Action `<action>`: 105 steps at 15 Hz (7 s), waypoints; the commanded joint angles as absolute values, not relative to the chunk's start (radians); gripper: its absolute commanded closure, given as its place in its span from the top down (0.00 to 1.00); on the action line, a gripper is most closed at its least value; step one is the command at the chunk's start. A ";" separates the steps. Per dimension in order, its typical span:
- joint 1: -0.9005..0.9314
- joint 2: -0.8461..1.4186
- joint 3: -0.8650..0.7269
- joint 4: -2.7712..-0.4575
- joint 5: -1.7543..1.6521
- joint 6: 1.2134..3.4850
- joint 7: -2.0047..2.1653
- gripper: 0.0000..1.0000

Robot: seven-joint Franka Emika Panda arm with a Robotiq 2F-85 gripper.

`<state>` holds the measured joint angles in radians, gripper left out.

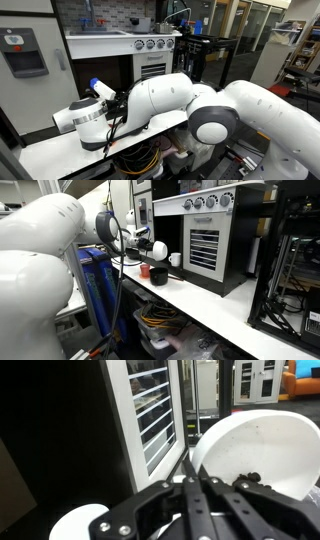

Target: Pour the contents in the white bowl on the right into the black pot

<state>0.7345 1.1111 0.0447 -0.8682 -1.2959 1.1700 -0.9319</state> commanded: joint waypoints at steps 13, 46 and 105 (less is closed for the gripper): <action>0.749 1.156 0.018 -0.829 -1.346 1.151 -1.076 0.01; 0.761 1.253 0.029 -0.698 -1.384 1.137 -0.763 0.01; 0.803 1.215 -0.046 -0.773 -1.413 1.172 -1.029 0.01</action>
